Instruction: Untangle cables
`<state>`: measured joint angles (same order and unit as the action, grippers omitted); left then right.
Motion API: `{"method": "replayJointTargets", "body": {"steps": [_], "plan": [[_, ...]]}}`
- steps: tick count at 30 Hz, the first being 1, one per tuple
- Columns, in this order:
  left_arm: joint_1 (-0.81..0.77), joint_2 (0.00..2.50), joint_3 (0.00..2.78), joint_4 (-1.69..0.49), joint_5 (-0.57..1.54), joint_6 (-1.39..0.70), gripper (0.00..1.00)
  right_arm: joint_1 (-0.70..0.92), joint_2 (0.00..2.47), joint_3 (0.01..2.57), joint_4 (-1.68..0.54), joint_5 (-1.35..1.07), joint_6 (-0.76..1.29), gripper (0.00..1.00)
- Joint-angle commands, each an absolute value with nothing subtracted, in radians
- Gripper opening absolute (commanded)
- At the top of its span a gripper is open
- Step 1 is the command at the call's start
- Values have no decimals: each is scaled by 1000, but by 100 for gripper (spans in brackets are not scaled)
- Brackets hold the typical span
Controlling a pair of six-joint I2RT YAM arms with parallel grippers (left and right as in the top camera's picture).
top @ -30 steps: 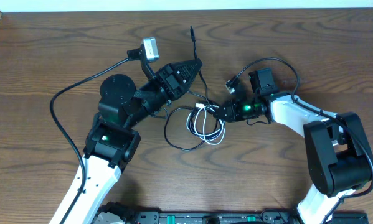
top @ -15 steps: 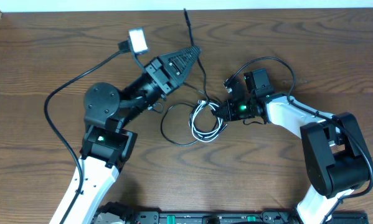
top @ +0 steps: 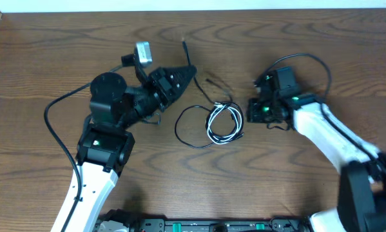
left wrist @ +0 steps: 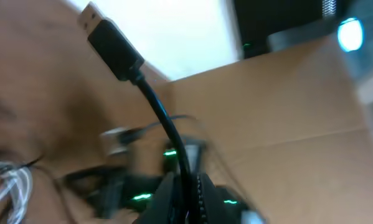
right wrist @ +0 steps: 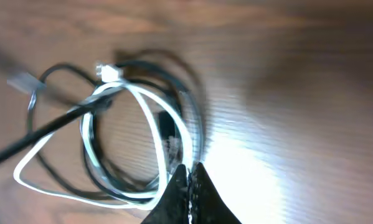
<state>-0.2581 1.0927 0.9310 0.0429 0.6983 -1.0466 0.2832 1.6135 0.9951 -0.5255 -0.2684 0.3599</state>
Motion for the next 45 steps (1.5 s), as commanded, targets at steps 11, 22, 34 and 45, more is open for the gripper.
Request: {"method": "replayJointTargets", "body": {"steps": [11,22,34,45], "plan": [[-256,1085,949,-333,550,-699,49,282,1357,1014,-566,-224,416,1],[-409,1255,949,-313,548,-495,57,217,1352,1014,-602,-224,422,32],[-576,1481,949,-290,315,-352,56,169,1353,1013,-662,-223,410,34],[-628,1678,949,-186,287,-352,56,170,1354,1013,-666,-220,406,36]]}}
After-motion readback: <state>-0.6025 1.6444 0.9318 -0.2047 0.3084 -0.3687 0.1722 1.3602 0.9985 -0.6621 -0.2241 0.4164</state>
